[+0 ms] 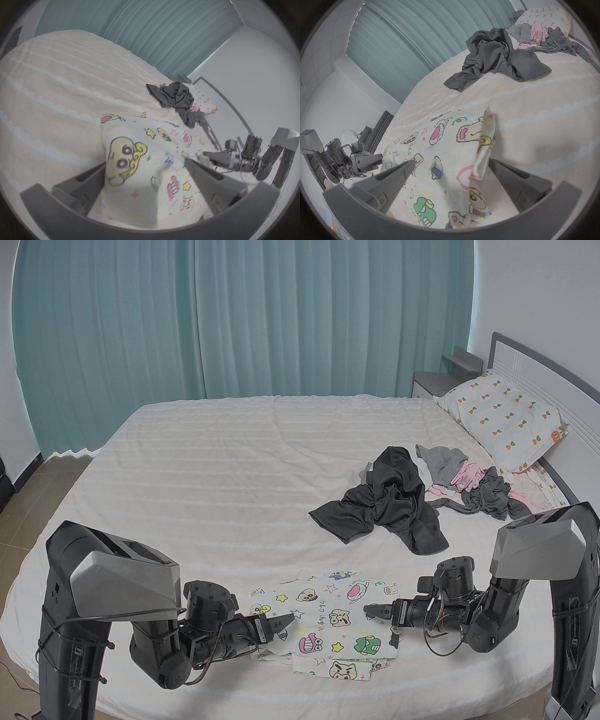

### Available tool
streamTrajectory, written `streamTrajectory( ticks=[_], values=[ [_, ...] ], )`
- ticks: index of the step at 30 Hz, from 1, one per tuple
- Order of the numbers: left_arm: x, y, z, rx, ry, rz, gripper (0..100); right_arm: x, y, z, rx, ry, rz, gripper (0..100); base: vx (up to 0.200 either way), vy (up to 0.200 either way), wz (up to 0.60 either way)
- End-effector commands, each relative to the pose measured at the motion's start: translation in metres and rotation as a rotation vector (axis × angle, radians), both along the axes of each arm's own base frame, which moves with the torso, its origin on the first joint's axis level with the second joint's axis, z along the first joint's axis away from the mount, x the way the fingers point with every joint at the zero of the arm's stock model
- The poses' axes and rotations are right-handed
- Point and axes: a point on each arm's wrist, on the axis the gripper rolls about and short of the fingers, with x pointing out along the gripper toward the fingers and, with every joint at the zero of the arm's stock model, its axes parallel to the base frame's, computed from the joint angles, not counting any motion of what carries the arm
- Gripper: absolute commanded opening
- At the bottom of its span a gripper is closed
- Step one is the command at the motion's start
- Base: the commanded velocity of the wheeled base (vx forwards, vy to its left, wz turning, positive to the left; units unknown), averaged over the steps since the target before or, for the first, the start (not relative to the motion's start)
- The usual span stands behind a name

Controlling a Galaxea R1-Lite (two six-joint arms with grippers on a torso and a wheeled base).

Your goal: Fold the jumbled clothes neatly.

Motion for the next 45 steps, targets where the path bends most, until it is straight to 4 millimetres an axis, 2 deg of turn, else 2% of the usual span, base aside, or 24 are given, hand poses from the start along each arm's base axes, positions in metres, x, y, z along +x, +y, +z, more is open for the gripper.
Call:
streamTrajectory(
  ticks=[1, 4, 5, 10, 18, 22, 26, 30, 34, 35, 37, 39, 41, 45],
  values=[
    [-0.008, 0.013, -0.011, 0.121, 0.049, -0.036, 100, -0.006, -0.007, -0.005, -0.053, 0.006, 0.023, 100, 0.000, 0.000, 0.00],
    [-0.012, 0.015, -0.014, 0.189, 0.050, -0.064, 100, -0.008, -0.009, -0.009, -0.091, 0.000, 0.047, 100, 0.000, 0.000, 0.00],
    [-0.013, 0.017, -0.017, 0.256, 0.049, -0.062, 100, -0.010, -0.010, -0.016, -0.126, 0.002, 0.069, 100, 0.000, 0.000, 0.00],
    [-0.016, 0.017, -0.019, 0.322, 0.060, -0.065, 100, -0.014, -0.011, -0.034, -0.253, -0.002, 0.077, 100, 0.000, 0.000, 0.00],
    [-0.026, 0.025, -0.020, 0.358, 0.069, -0.113, 100, -0.021, -0.014, -0.035, -0.290, -0.003, 0.098, 100, 0.000, 0.000, 0.00],
    [-0.029, 0.029, -0.015, 0.290, 0.067, -0.165, 100, -0.022, -0.017, -0.029, -0.297, -0.026, 0.106, 100, 0.000, 0.000, 0.00],
    [-0.020, 0.034, 0.005, 0.147, -0.012, -0.152, 100, -0.017, -0.024, -0.014, -0.254, -0.103, 0.083, 100, 0.000, 0.000, 0.00],
    [-0.006, 0.029, 0.022, -0.014, -0.043, -0.048, 100, -0.015, -0.032, -0.007, -0.226, -0.165, 0.055, 100, 0.000, 0.000, 0.00],
    [0.013, 0.021, 0.028, -0.089, -0.081, 0.021, 100, -0.012, -0.032, -0.005, -0.216, -0.195, 0.048, 100, 0.000, 0.000, 0.00],
    [0.025, 0.017, 0.027, -0.099, -0.108, 0.078, 100, -0.011, -0.031, -0.006, -0.214, -0.197, 0.047, 100, 0.000, 0.000, 0.00],
    [0.037, 0.012, 0.021, -0.106, -0.125, 0.130, 100, -0.010, -0.031, -0.007, -0.214, -0.198, 0.045, 100, 0.000, 0.000, 0.00],
    [0.057, 0.003, 0.004, -0.093, -0.131, 0.202, 100, -0.011, -0.031, -0.011, -0.219, -0.186, 0.046, 100, 0.000, 0.000, 0.00],
    [0.062, -0.002, -0.009, -0.058, -0.088, 0.209, 100, -0.011, -0.031, -0.012, -0.220, -0.187, 0.046, 100, 0.000, 0.000, 0.00],
    [0.069, -0.009, -0.012, -0.005, -0.013, 0.210, 100, -0.012, -0.029, -0.014, -0.222, -0.180, 0.050, 100, 0.000, 0.000, 0.00]
  ],
)
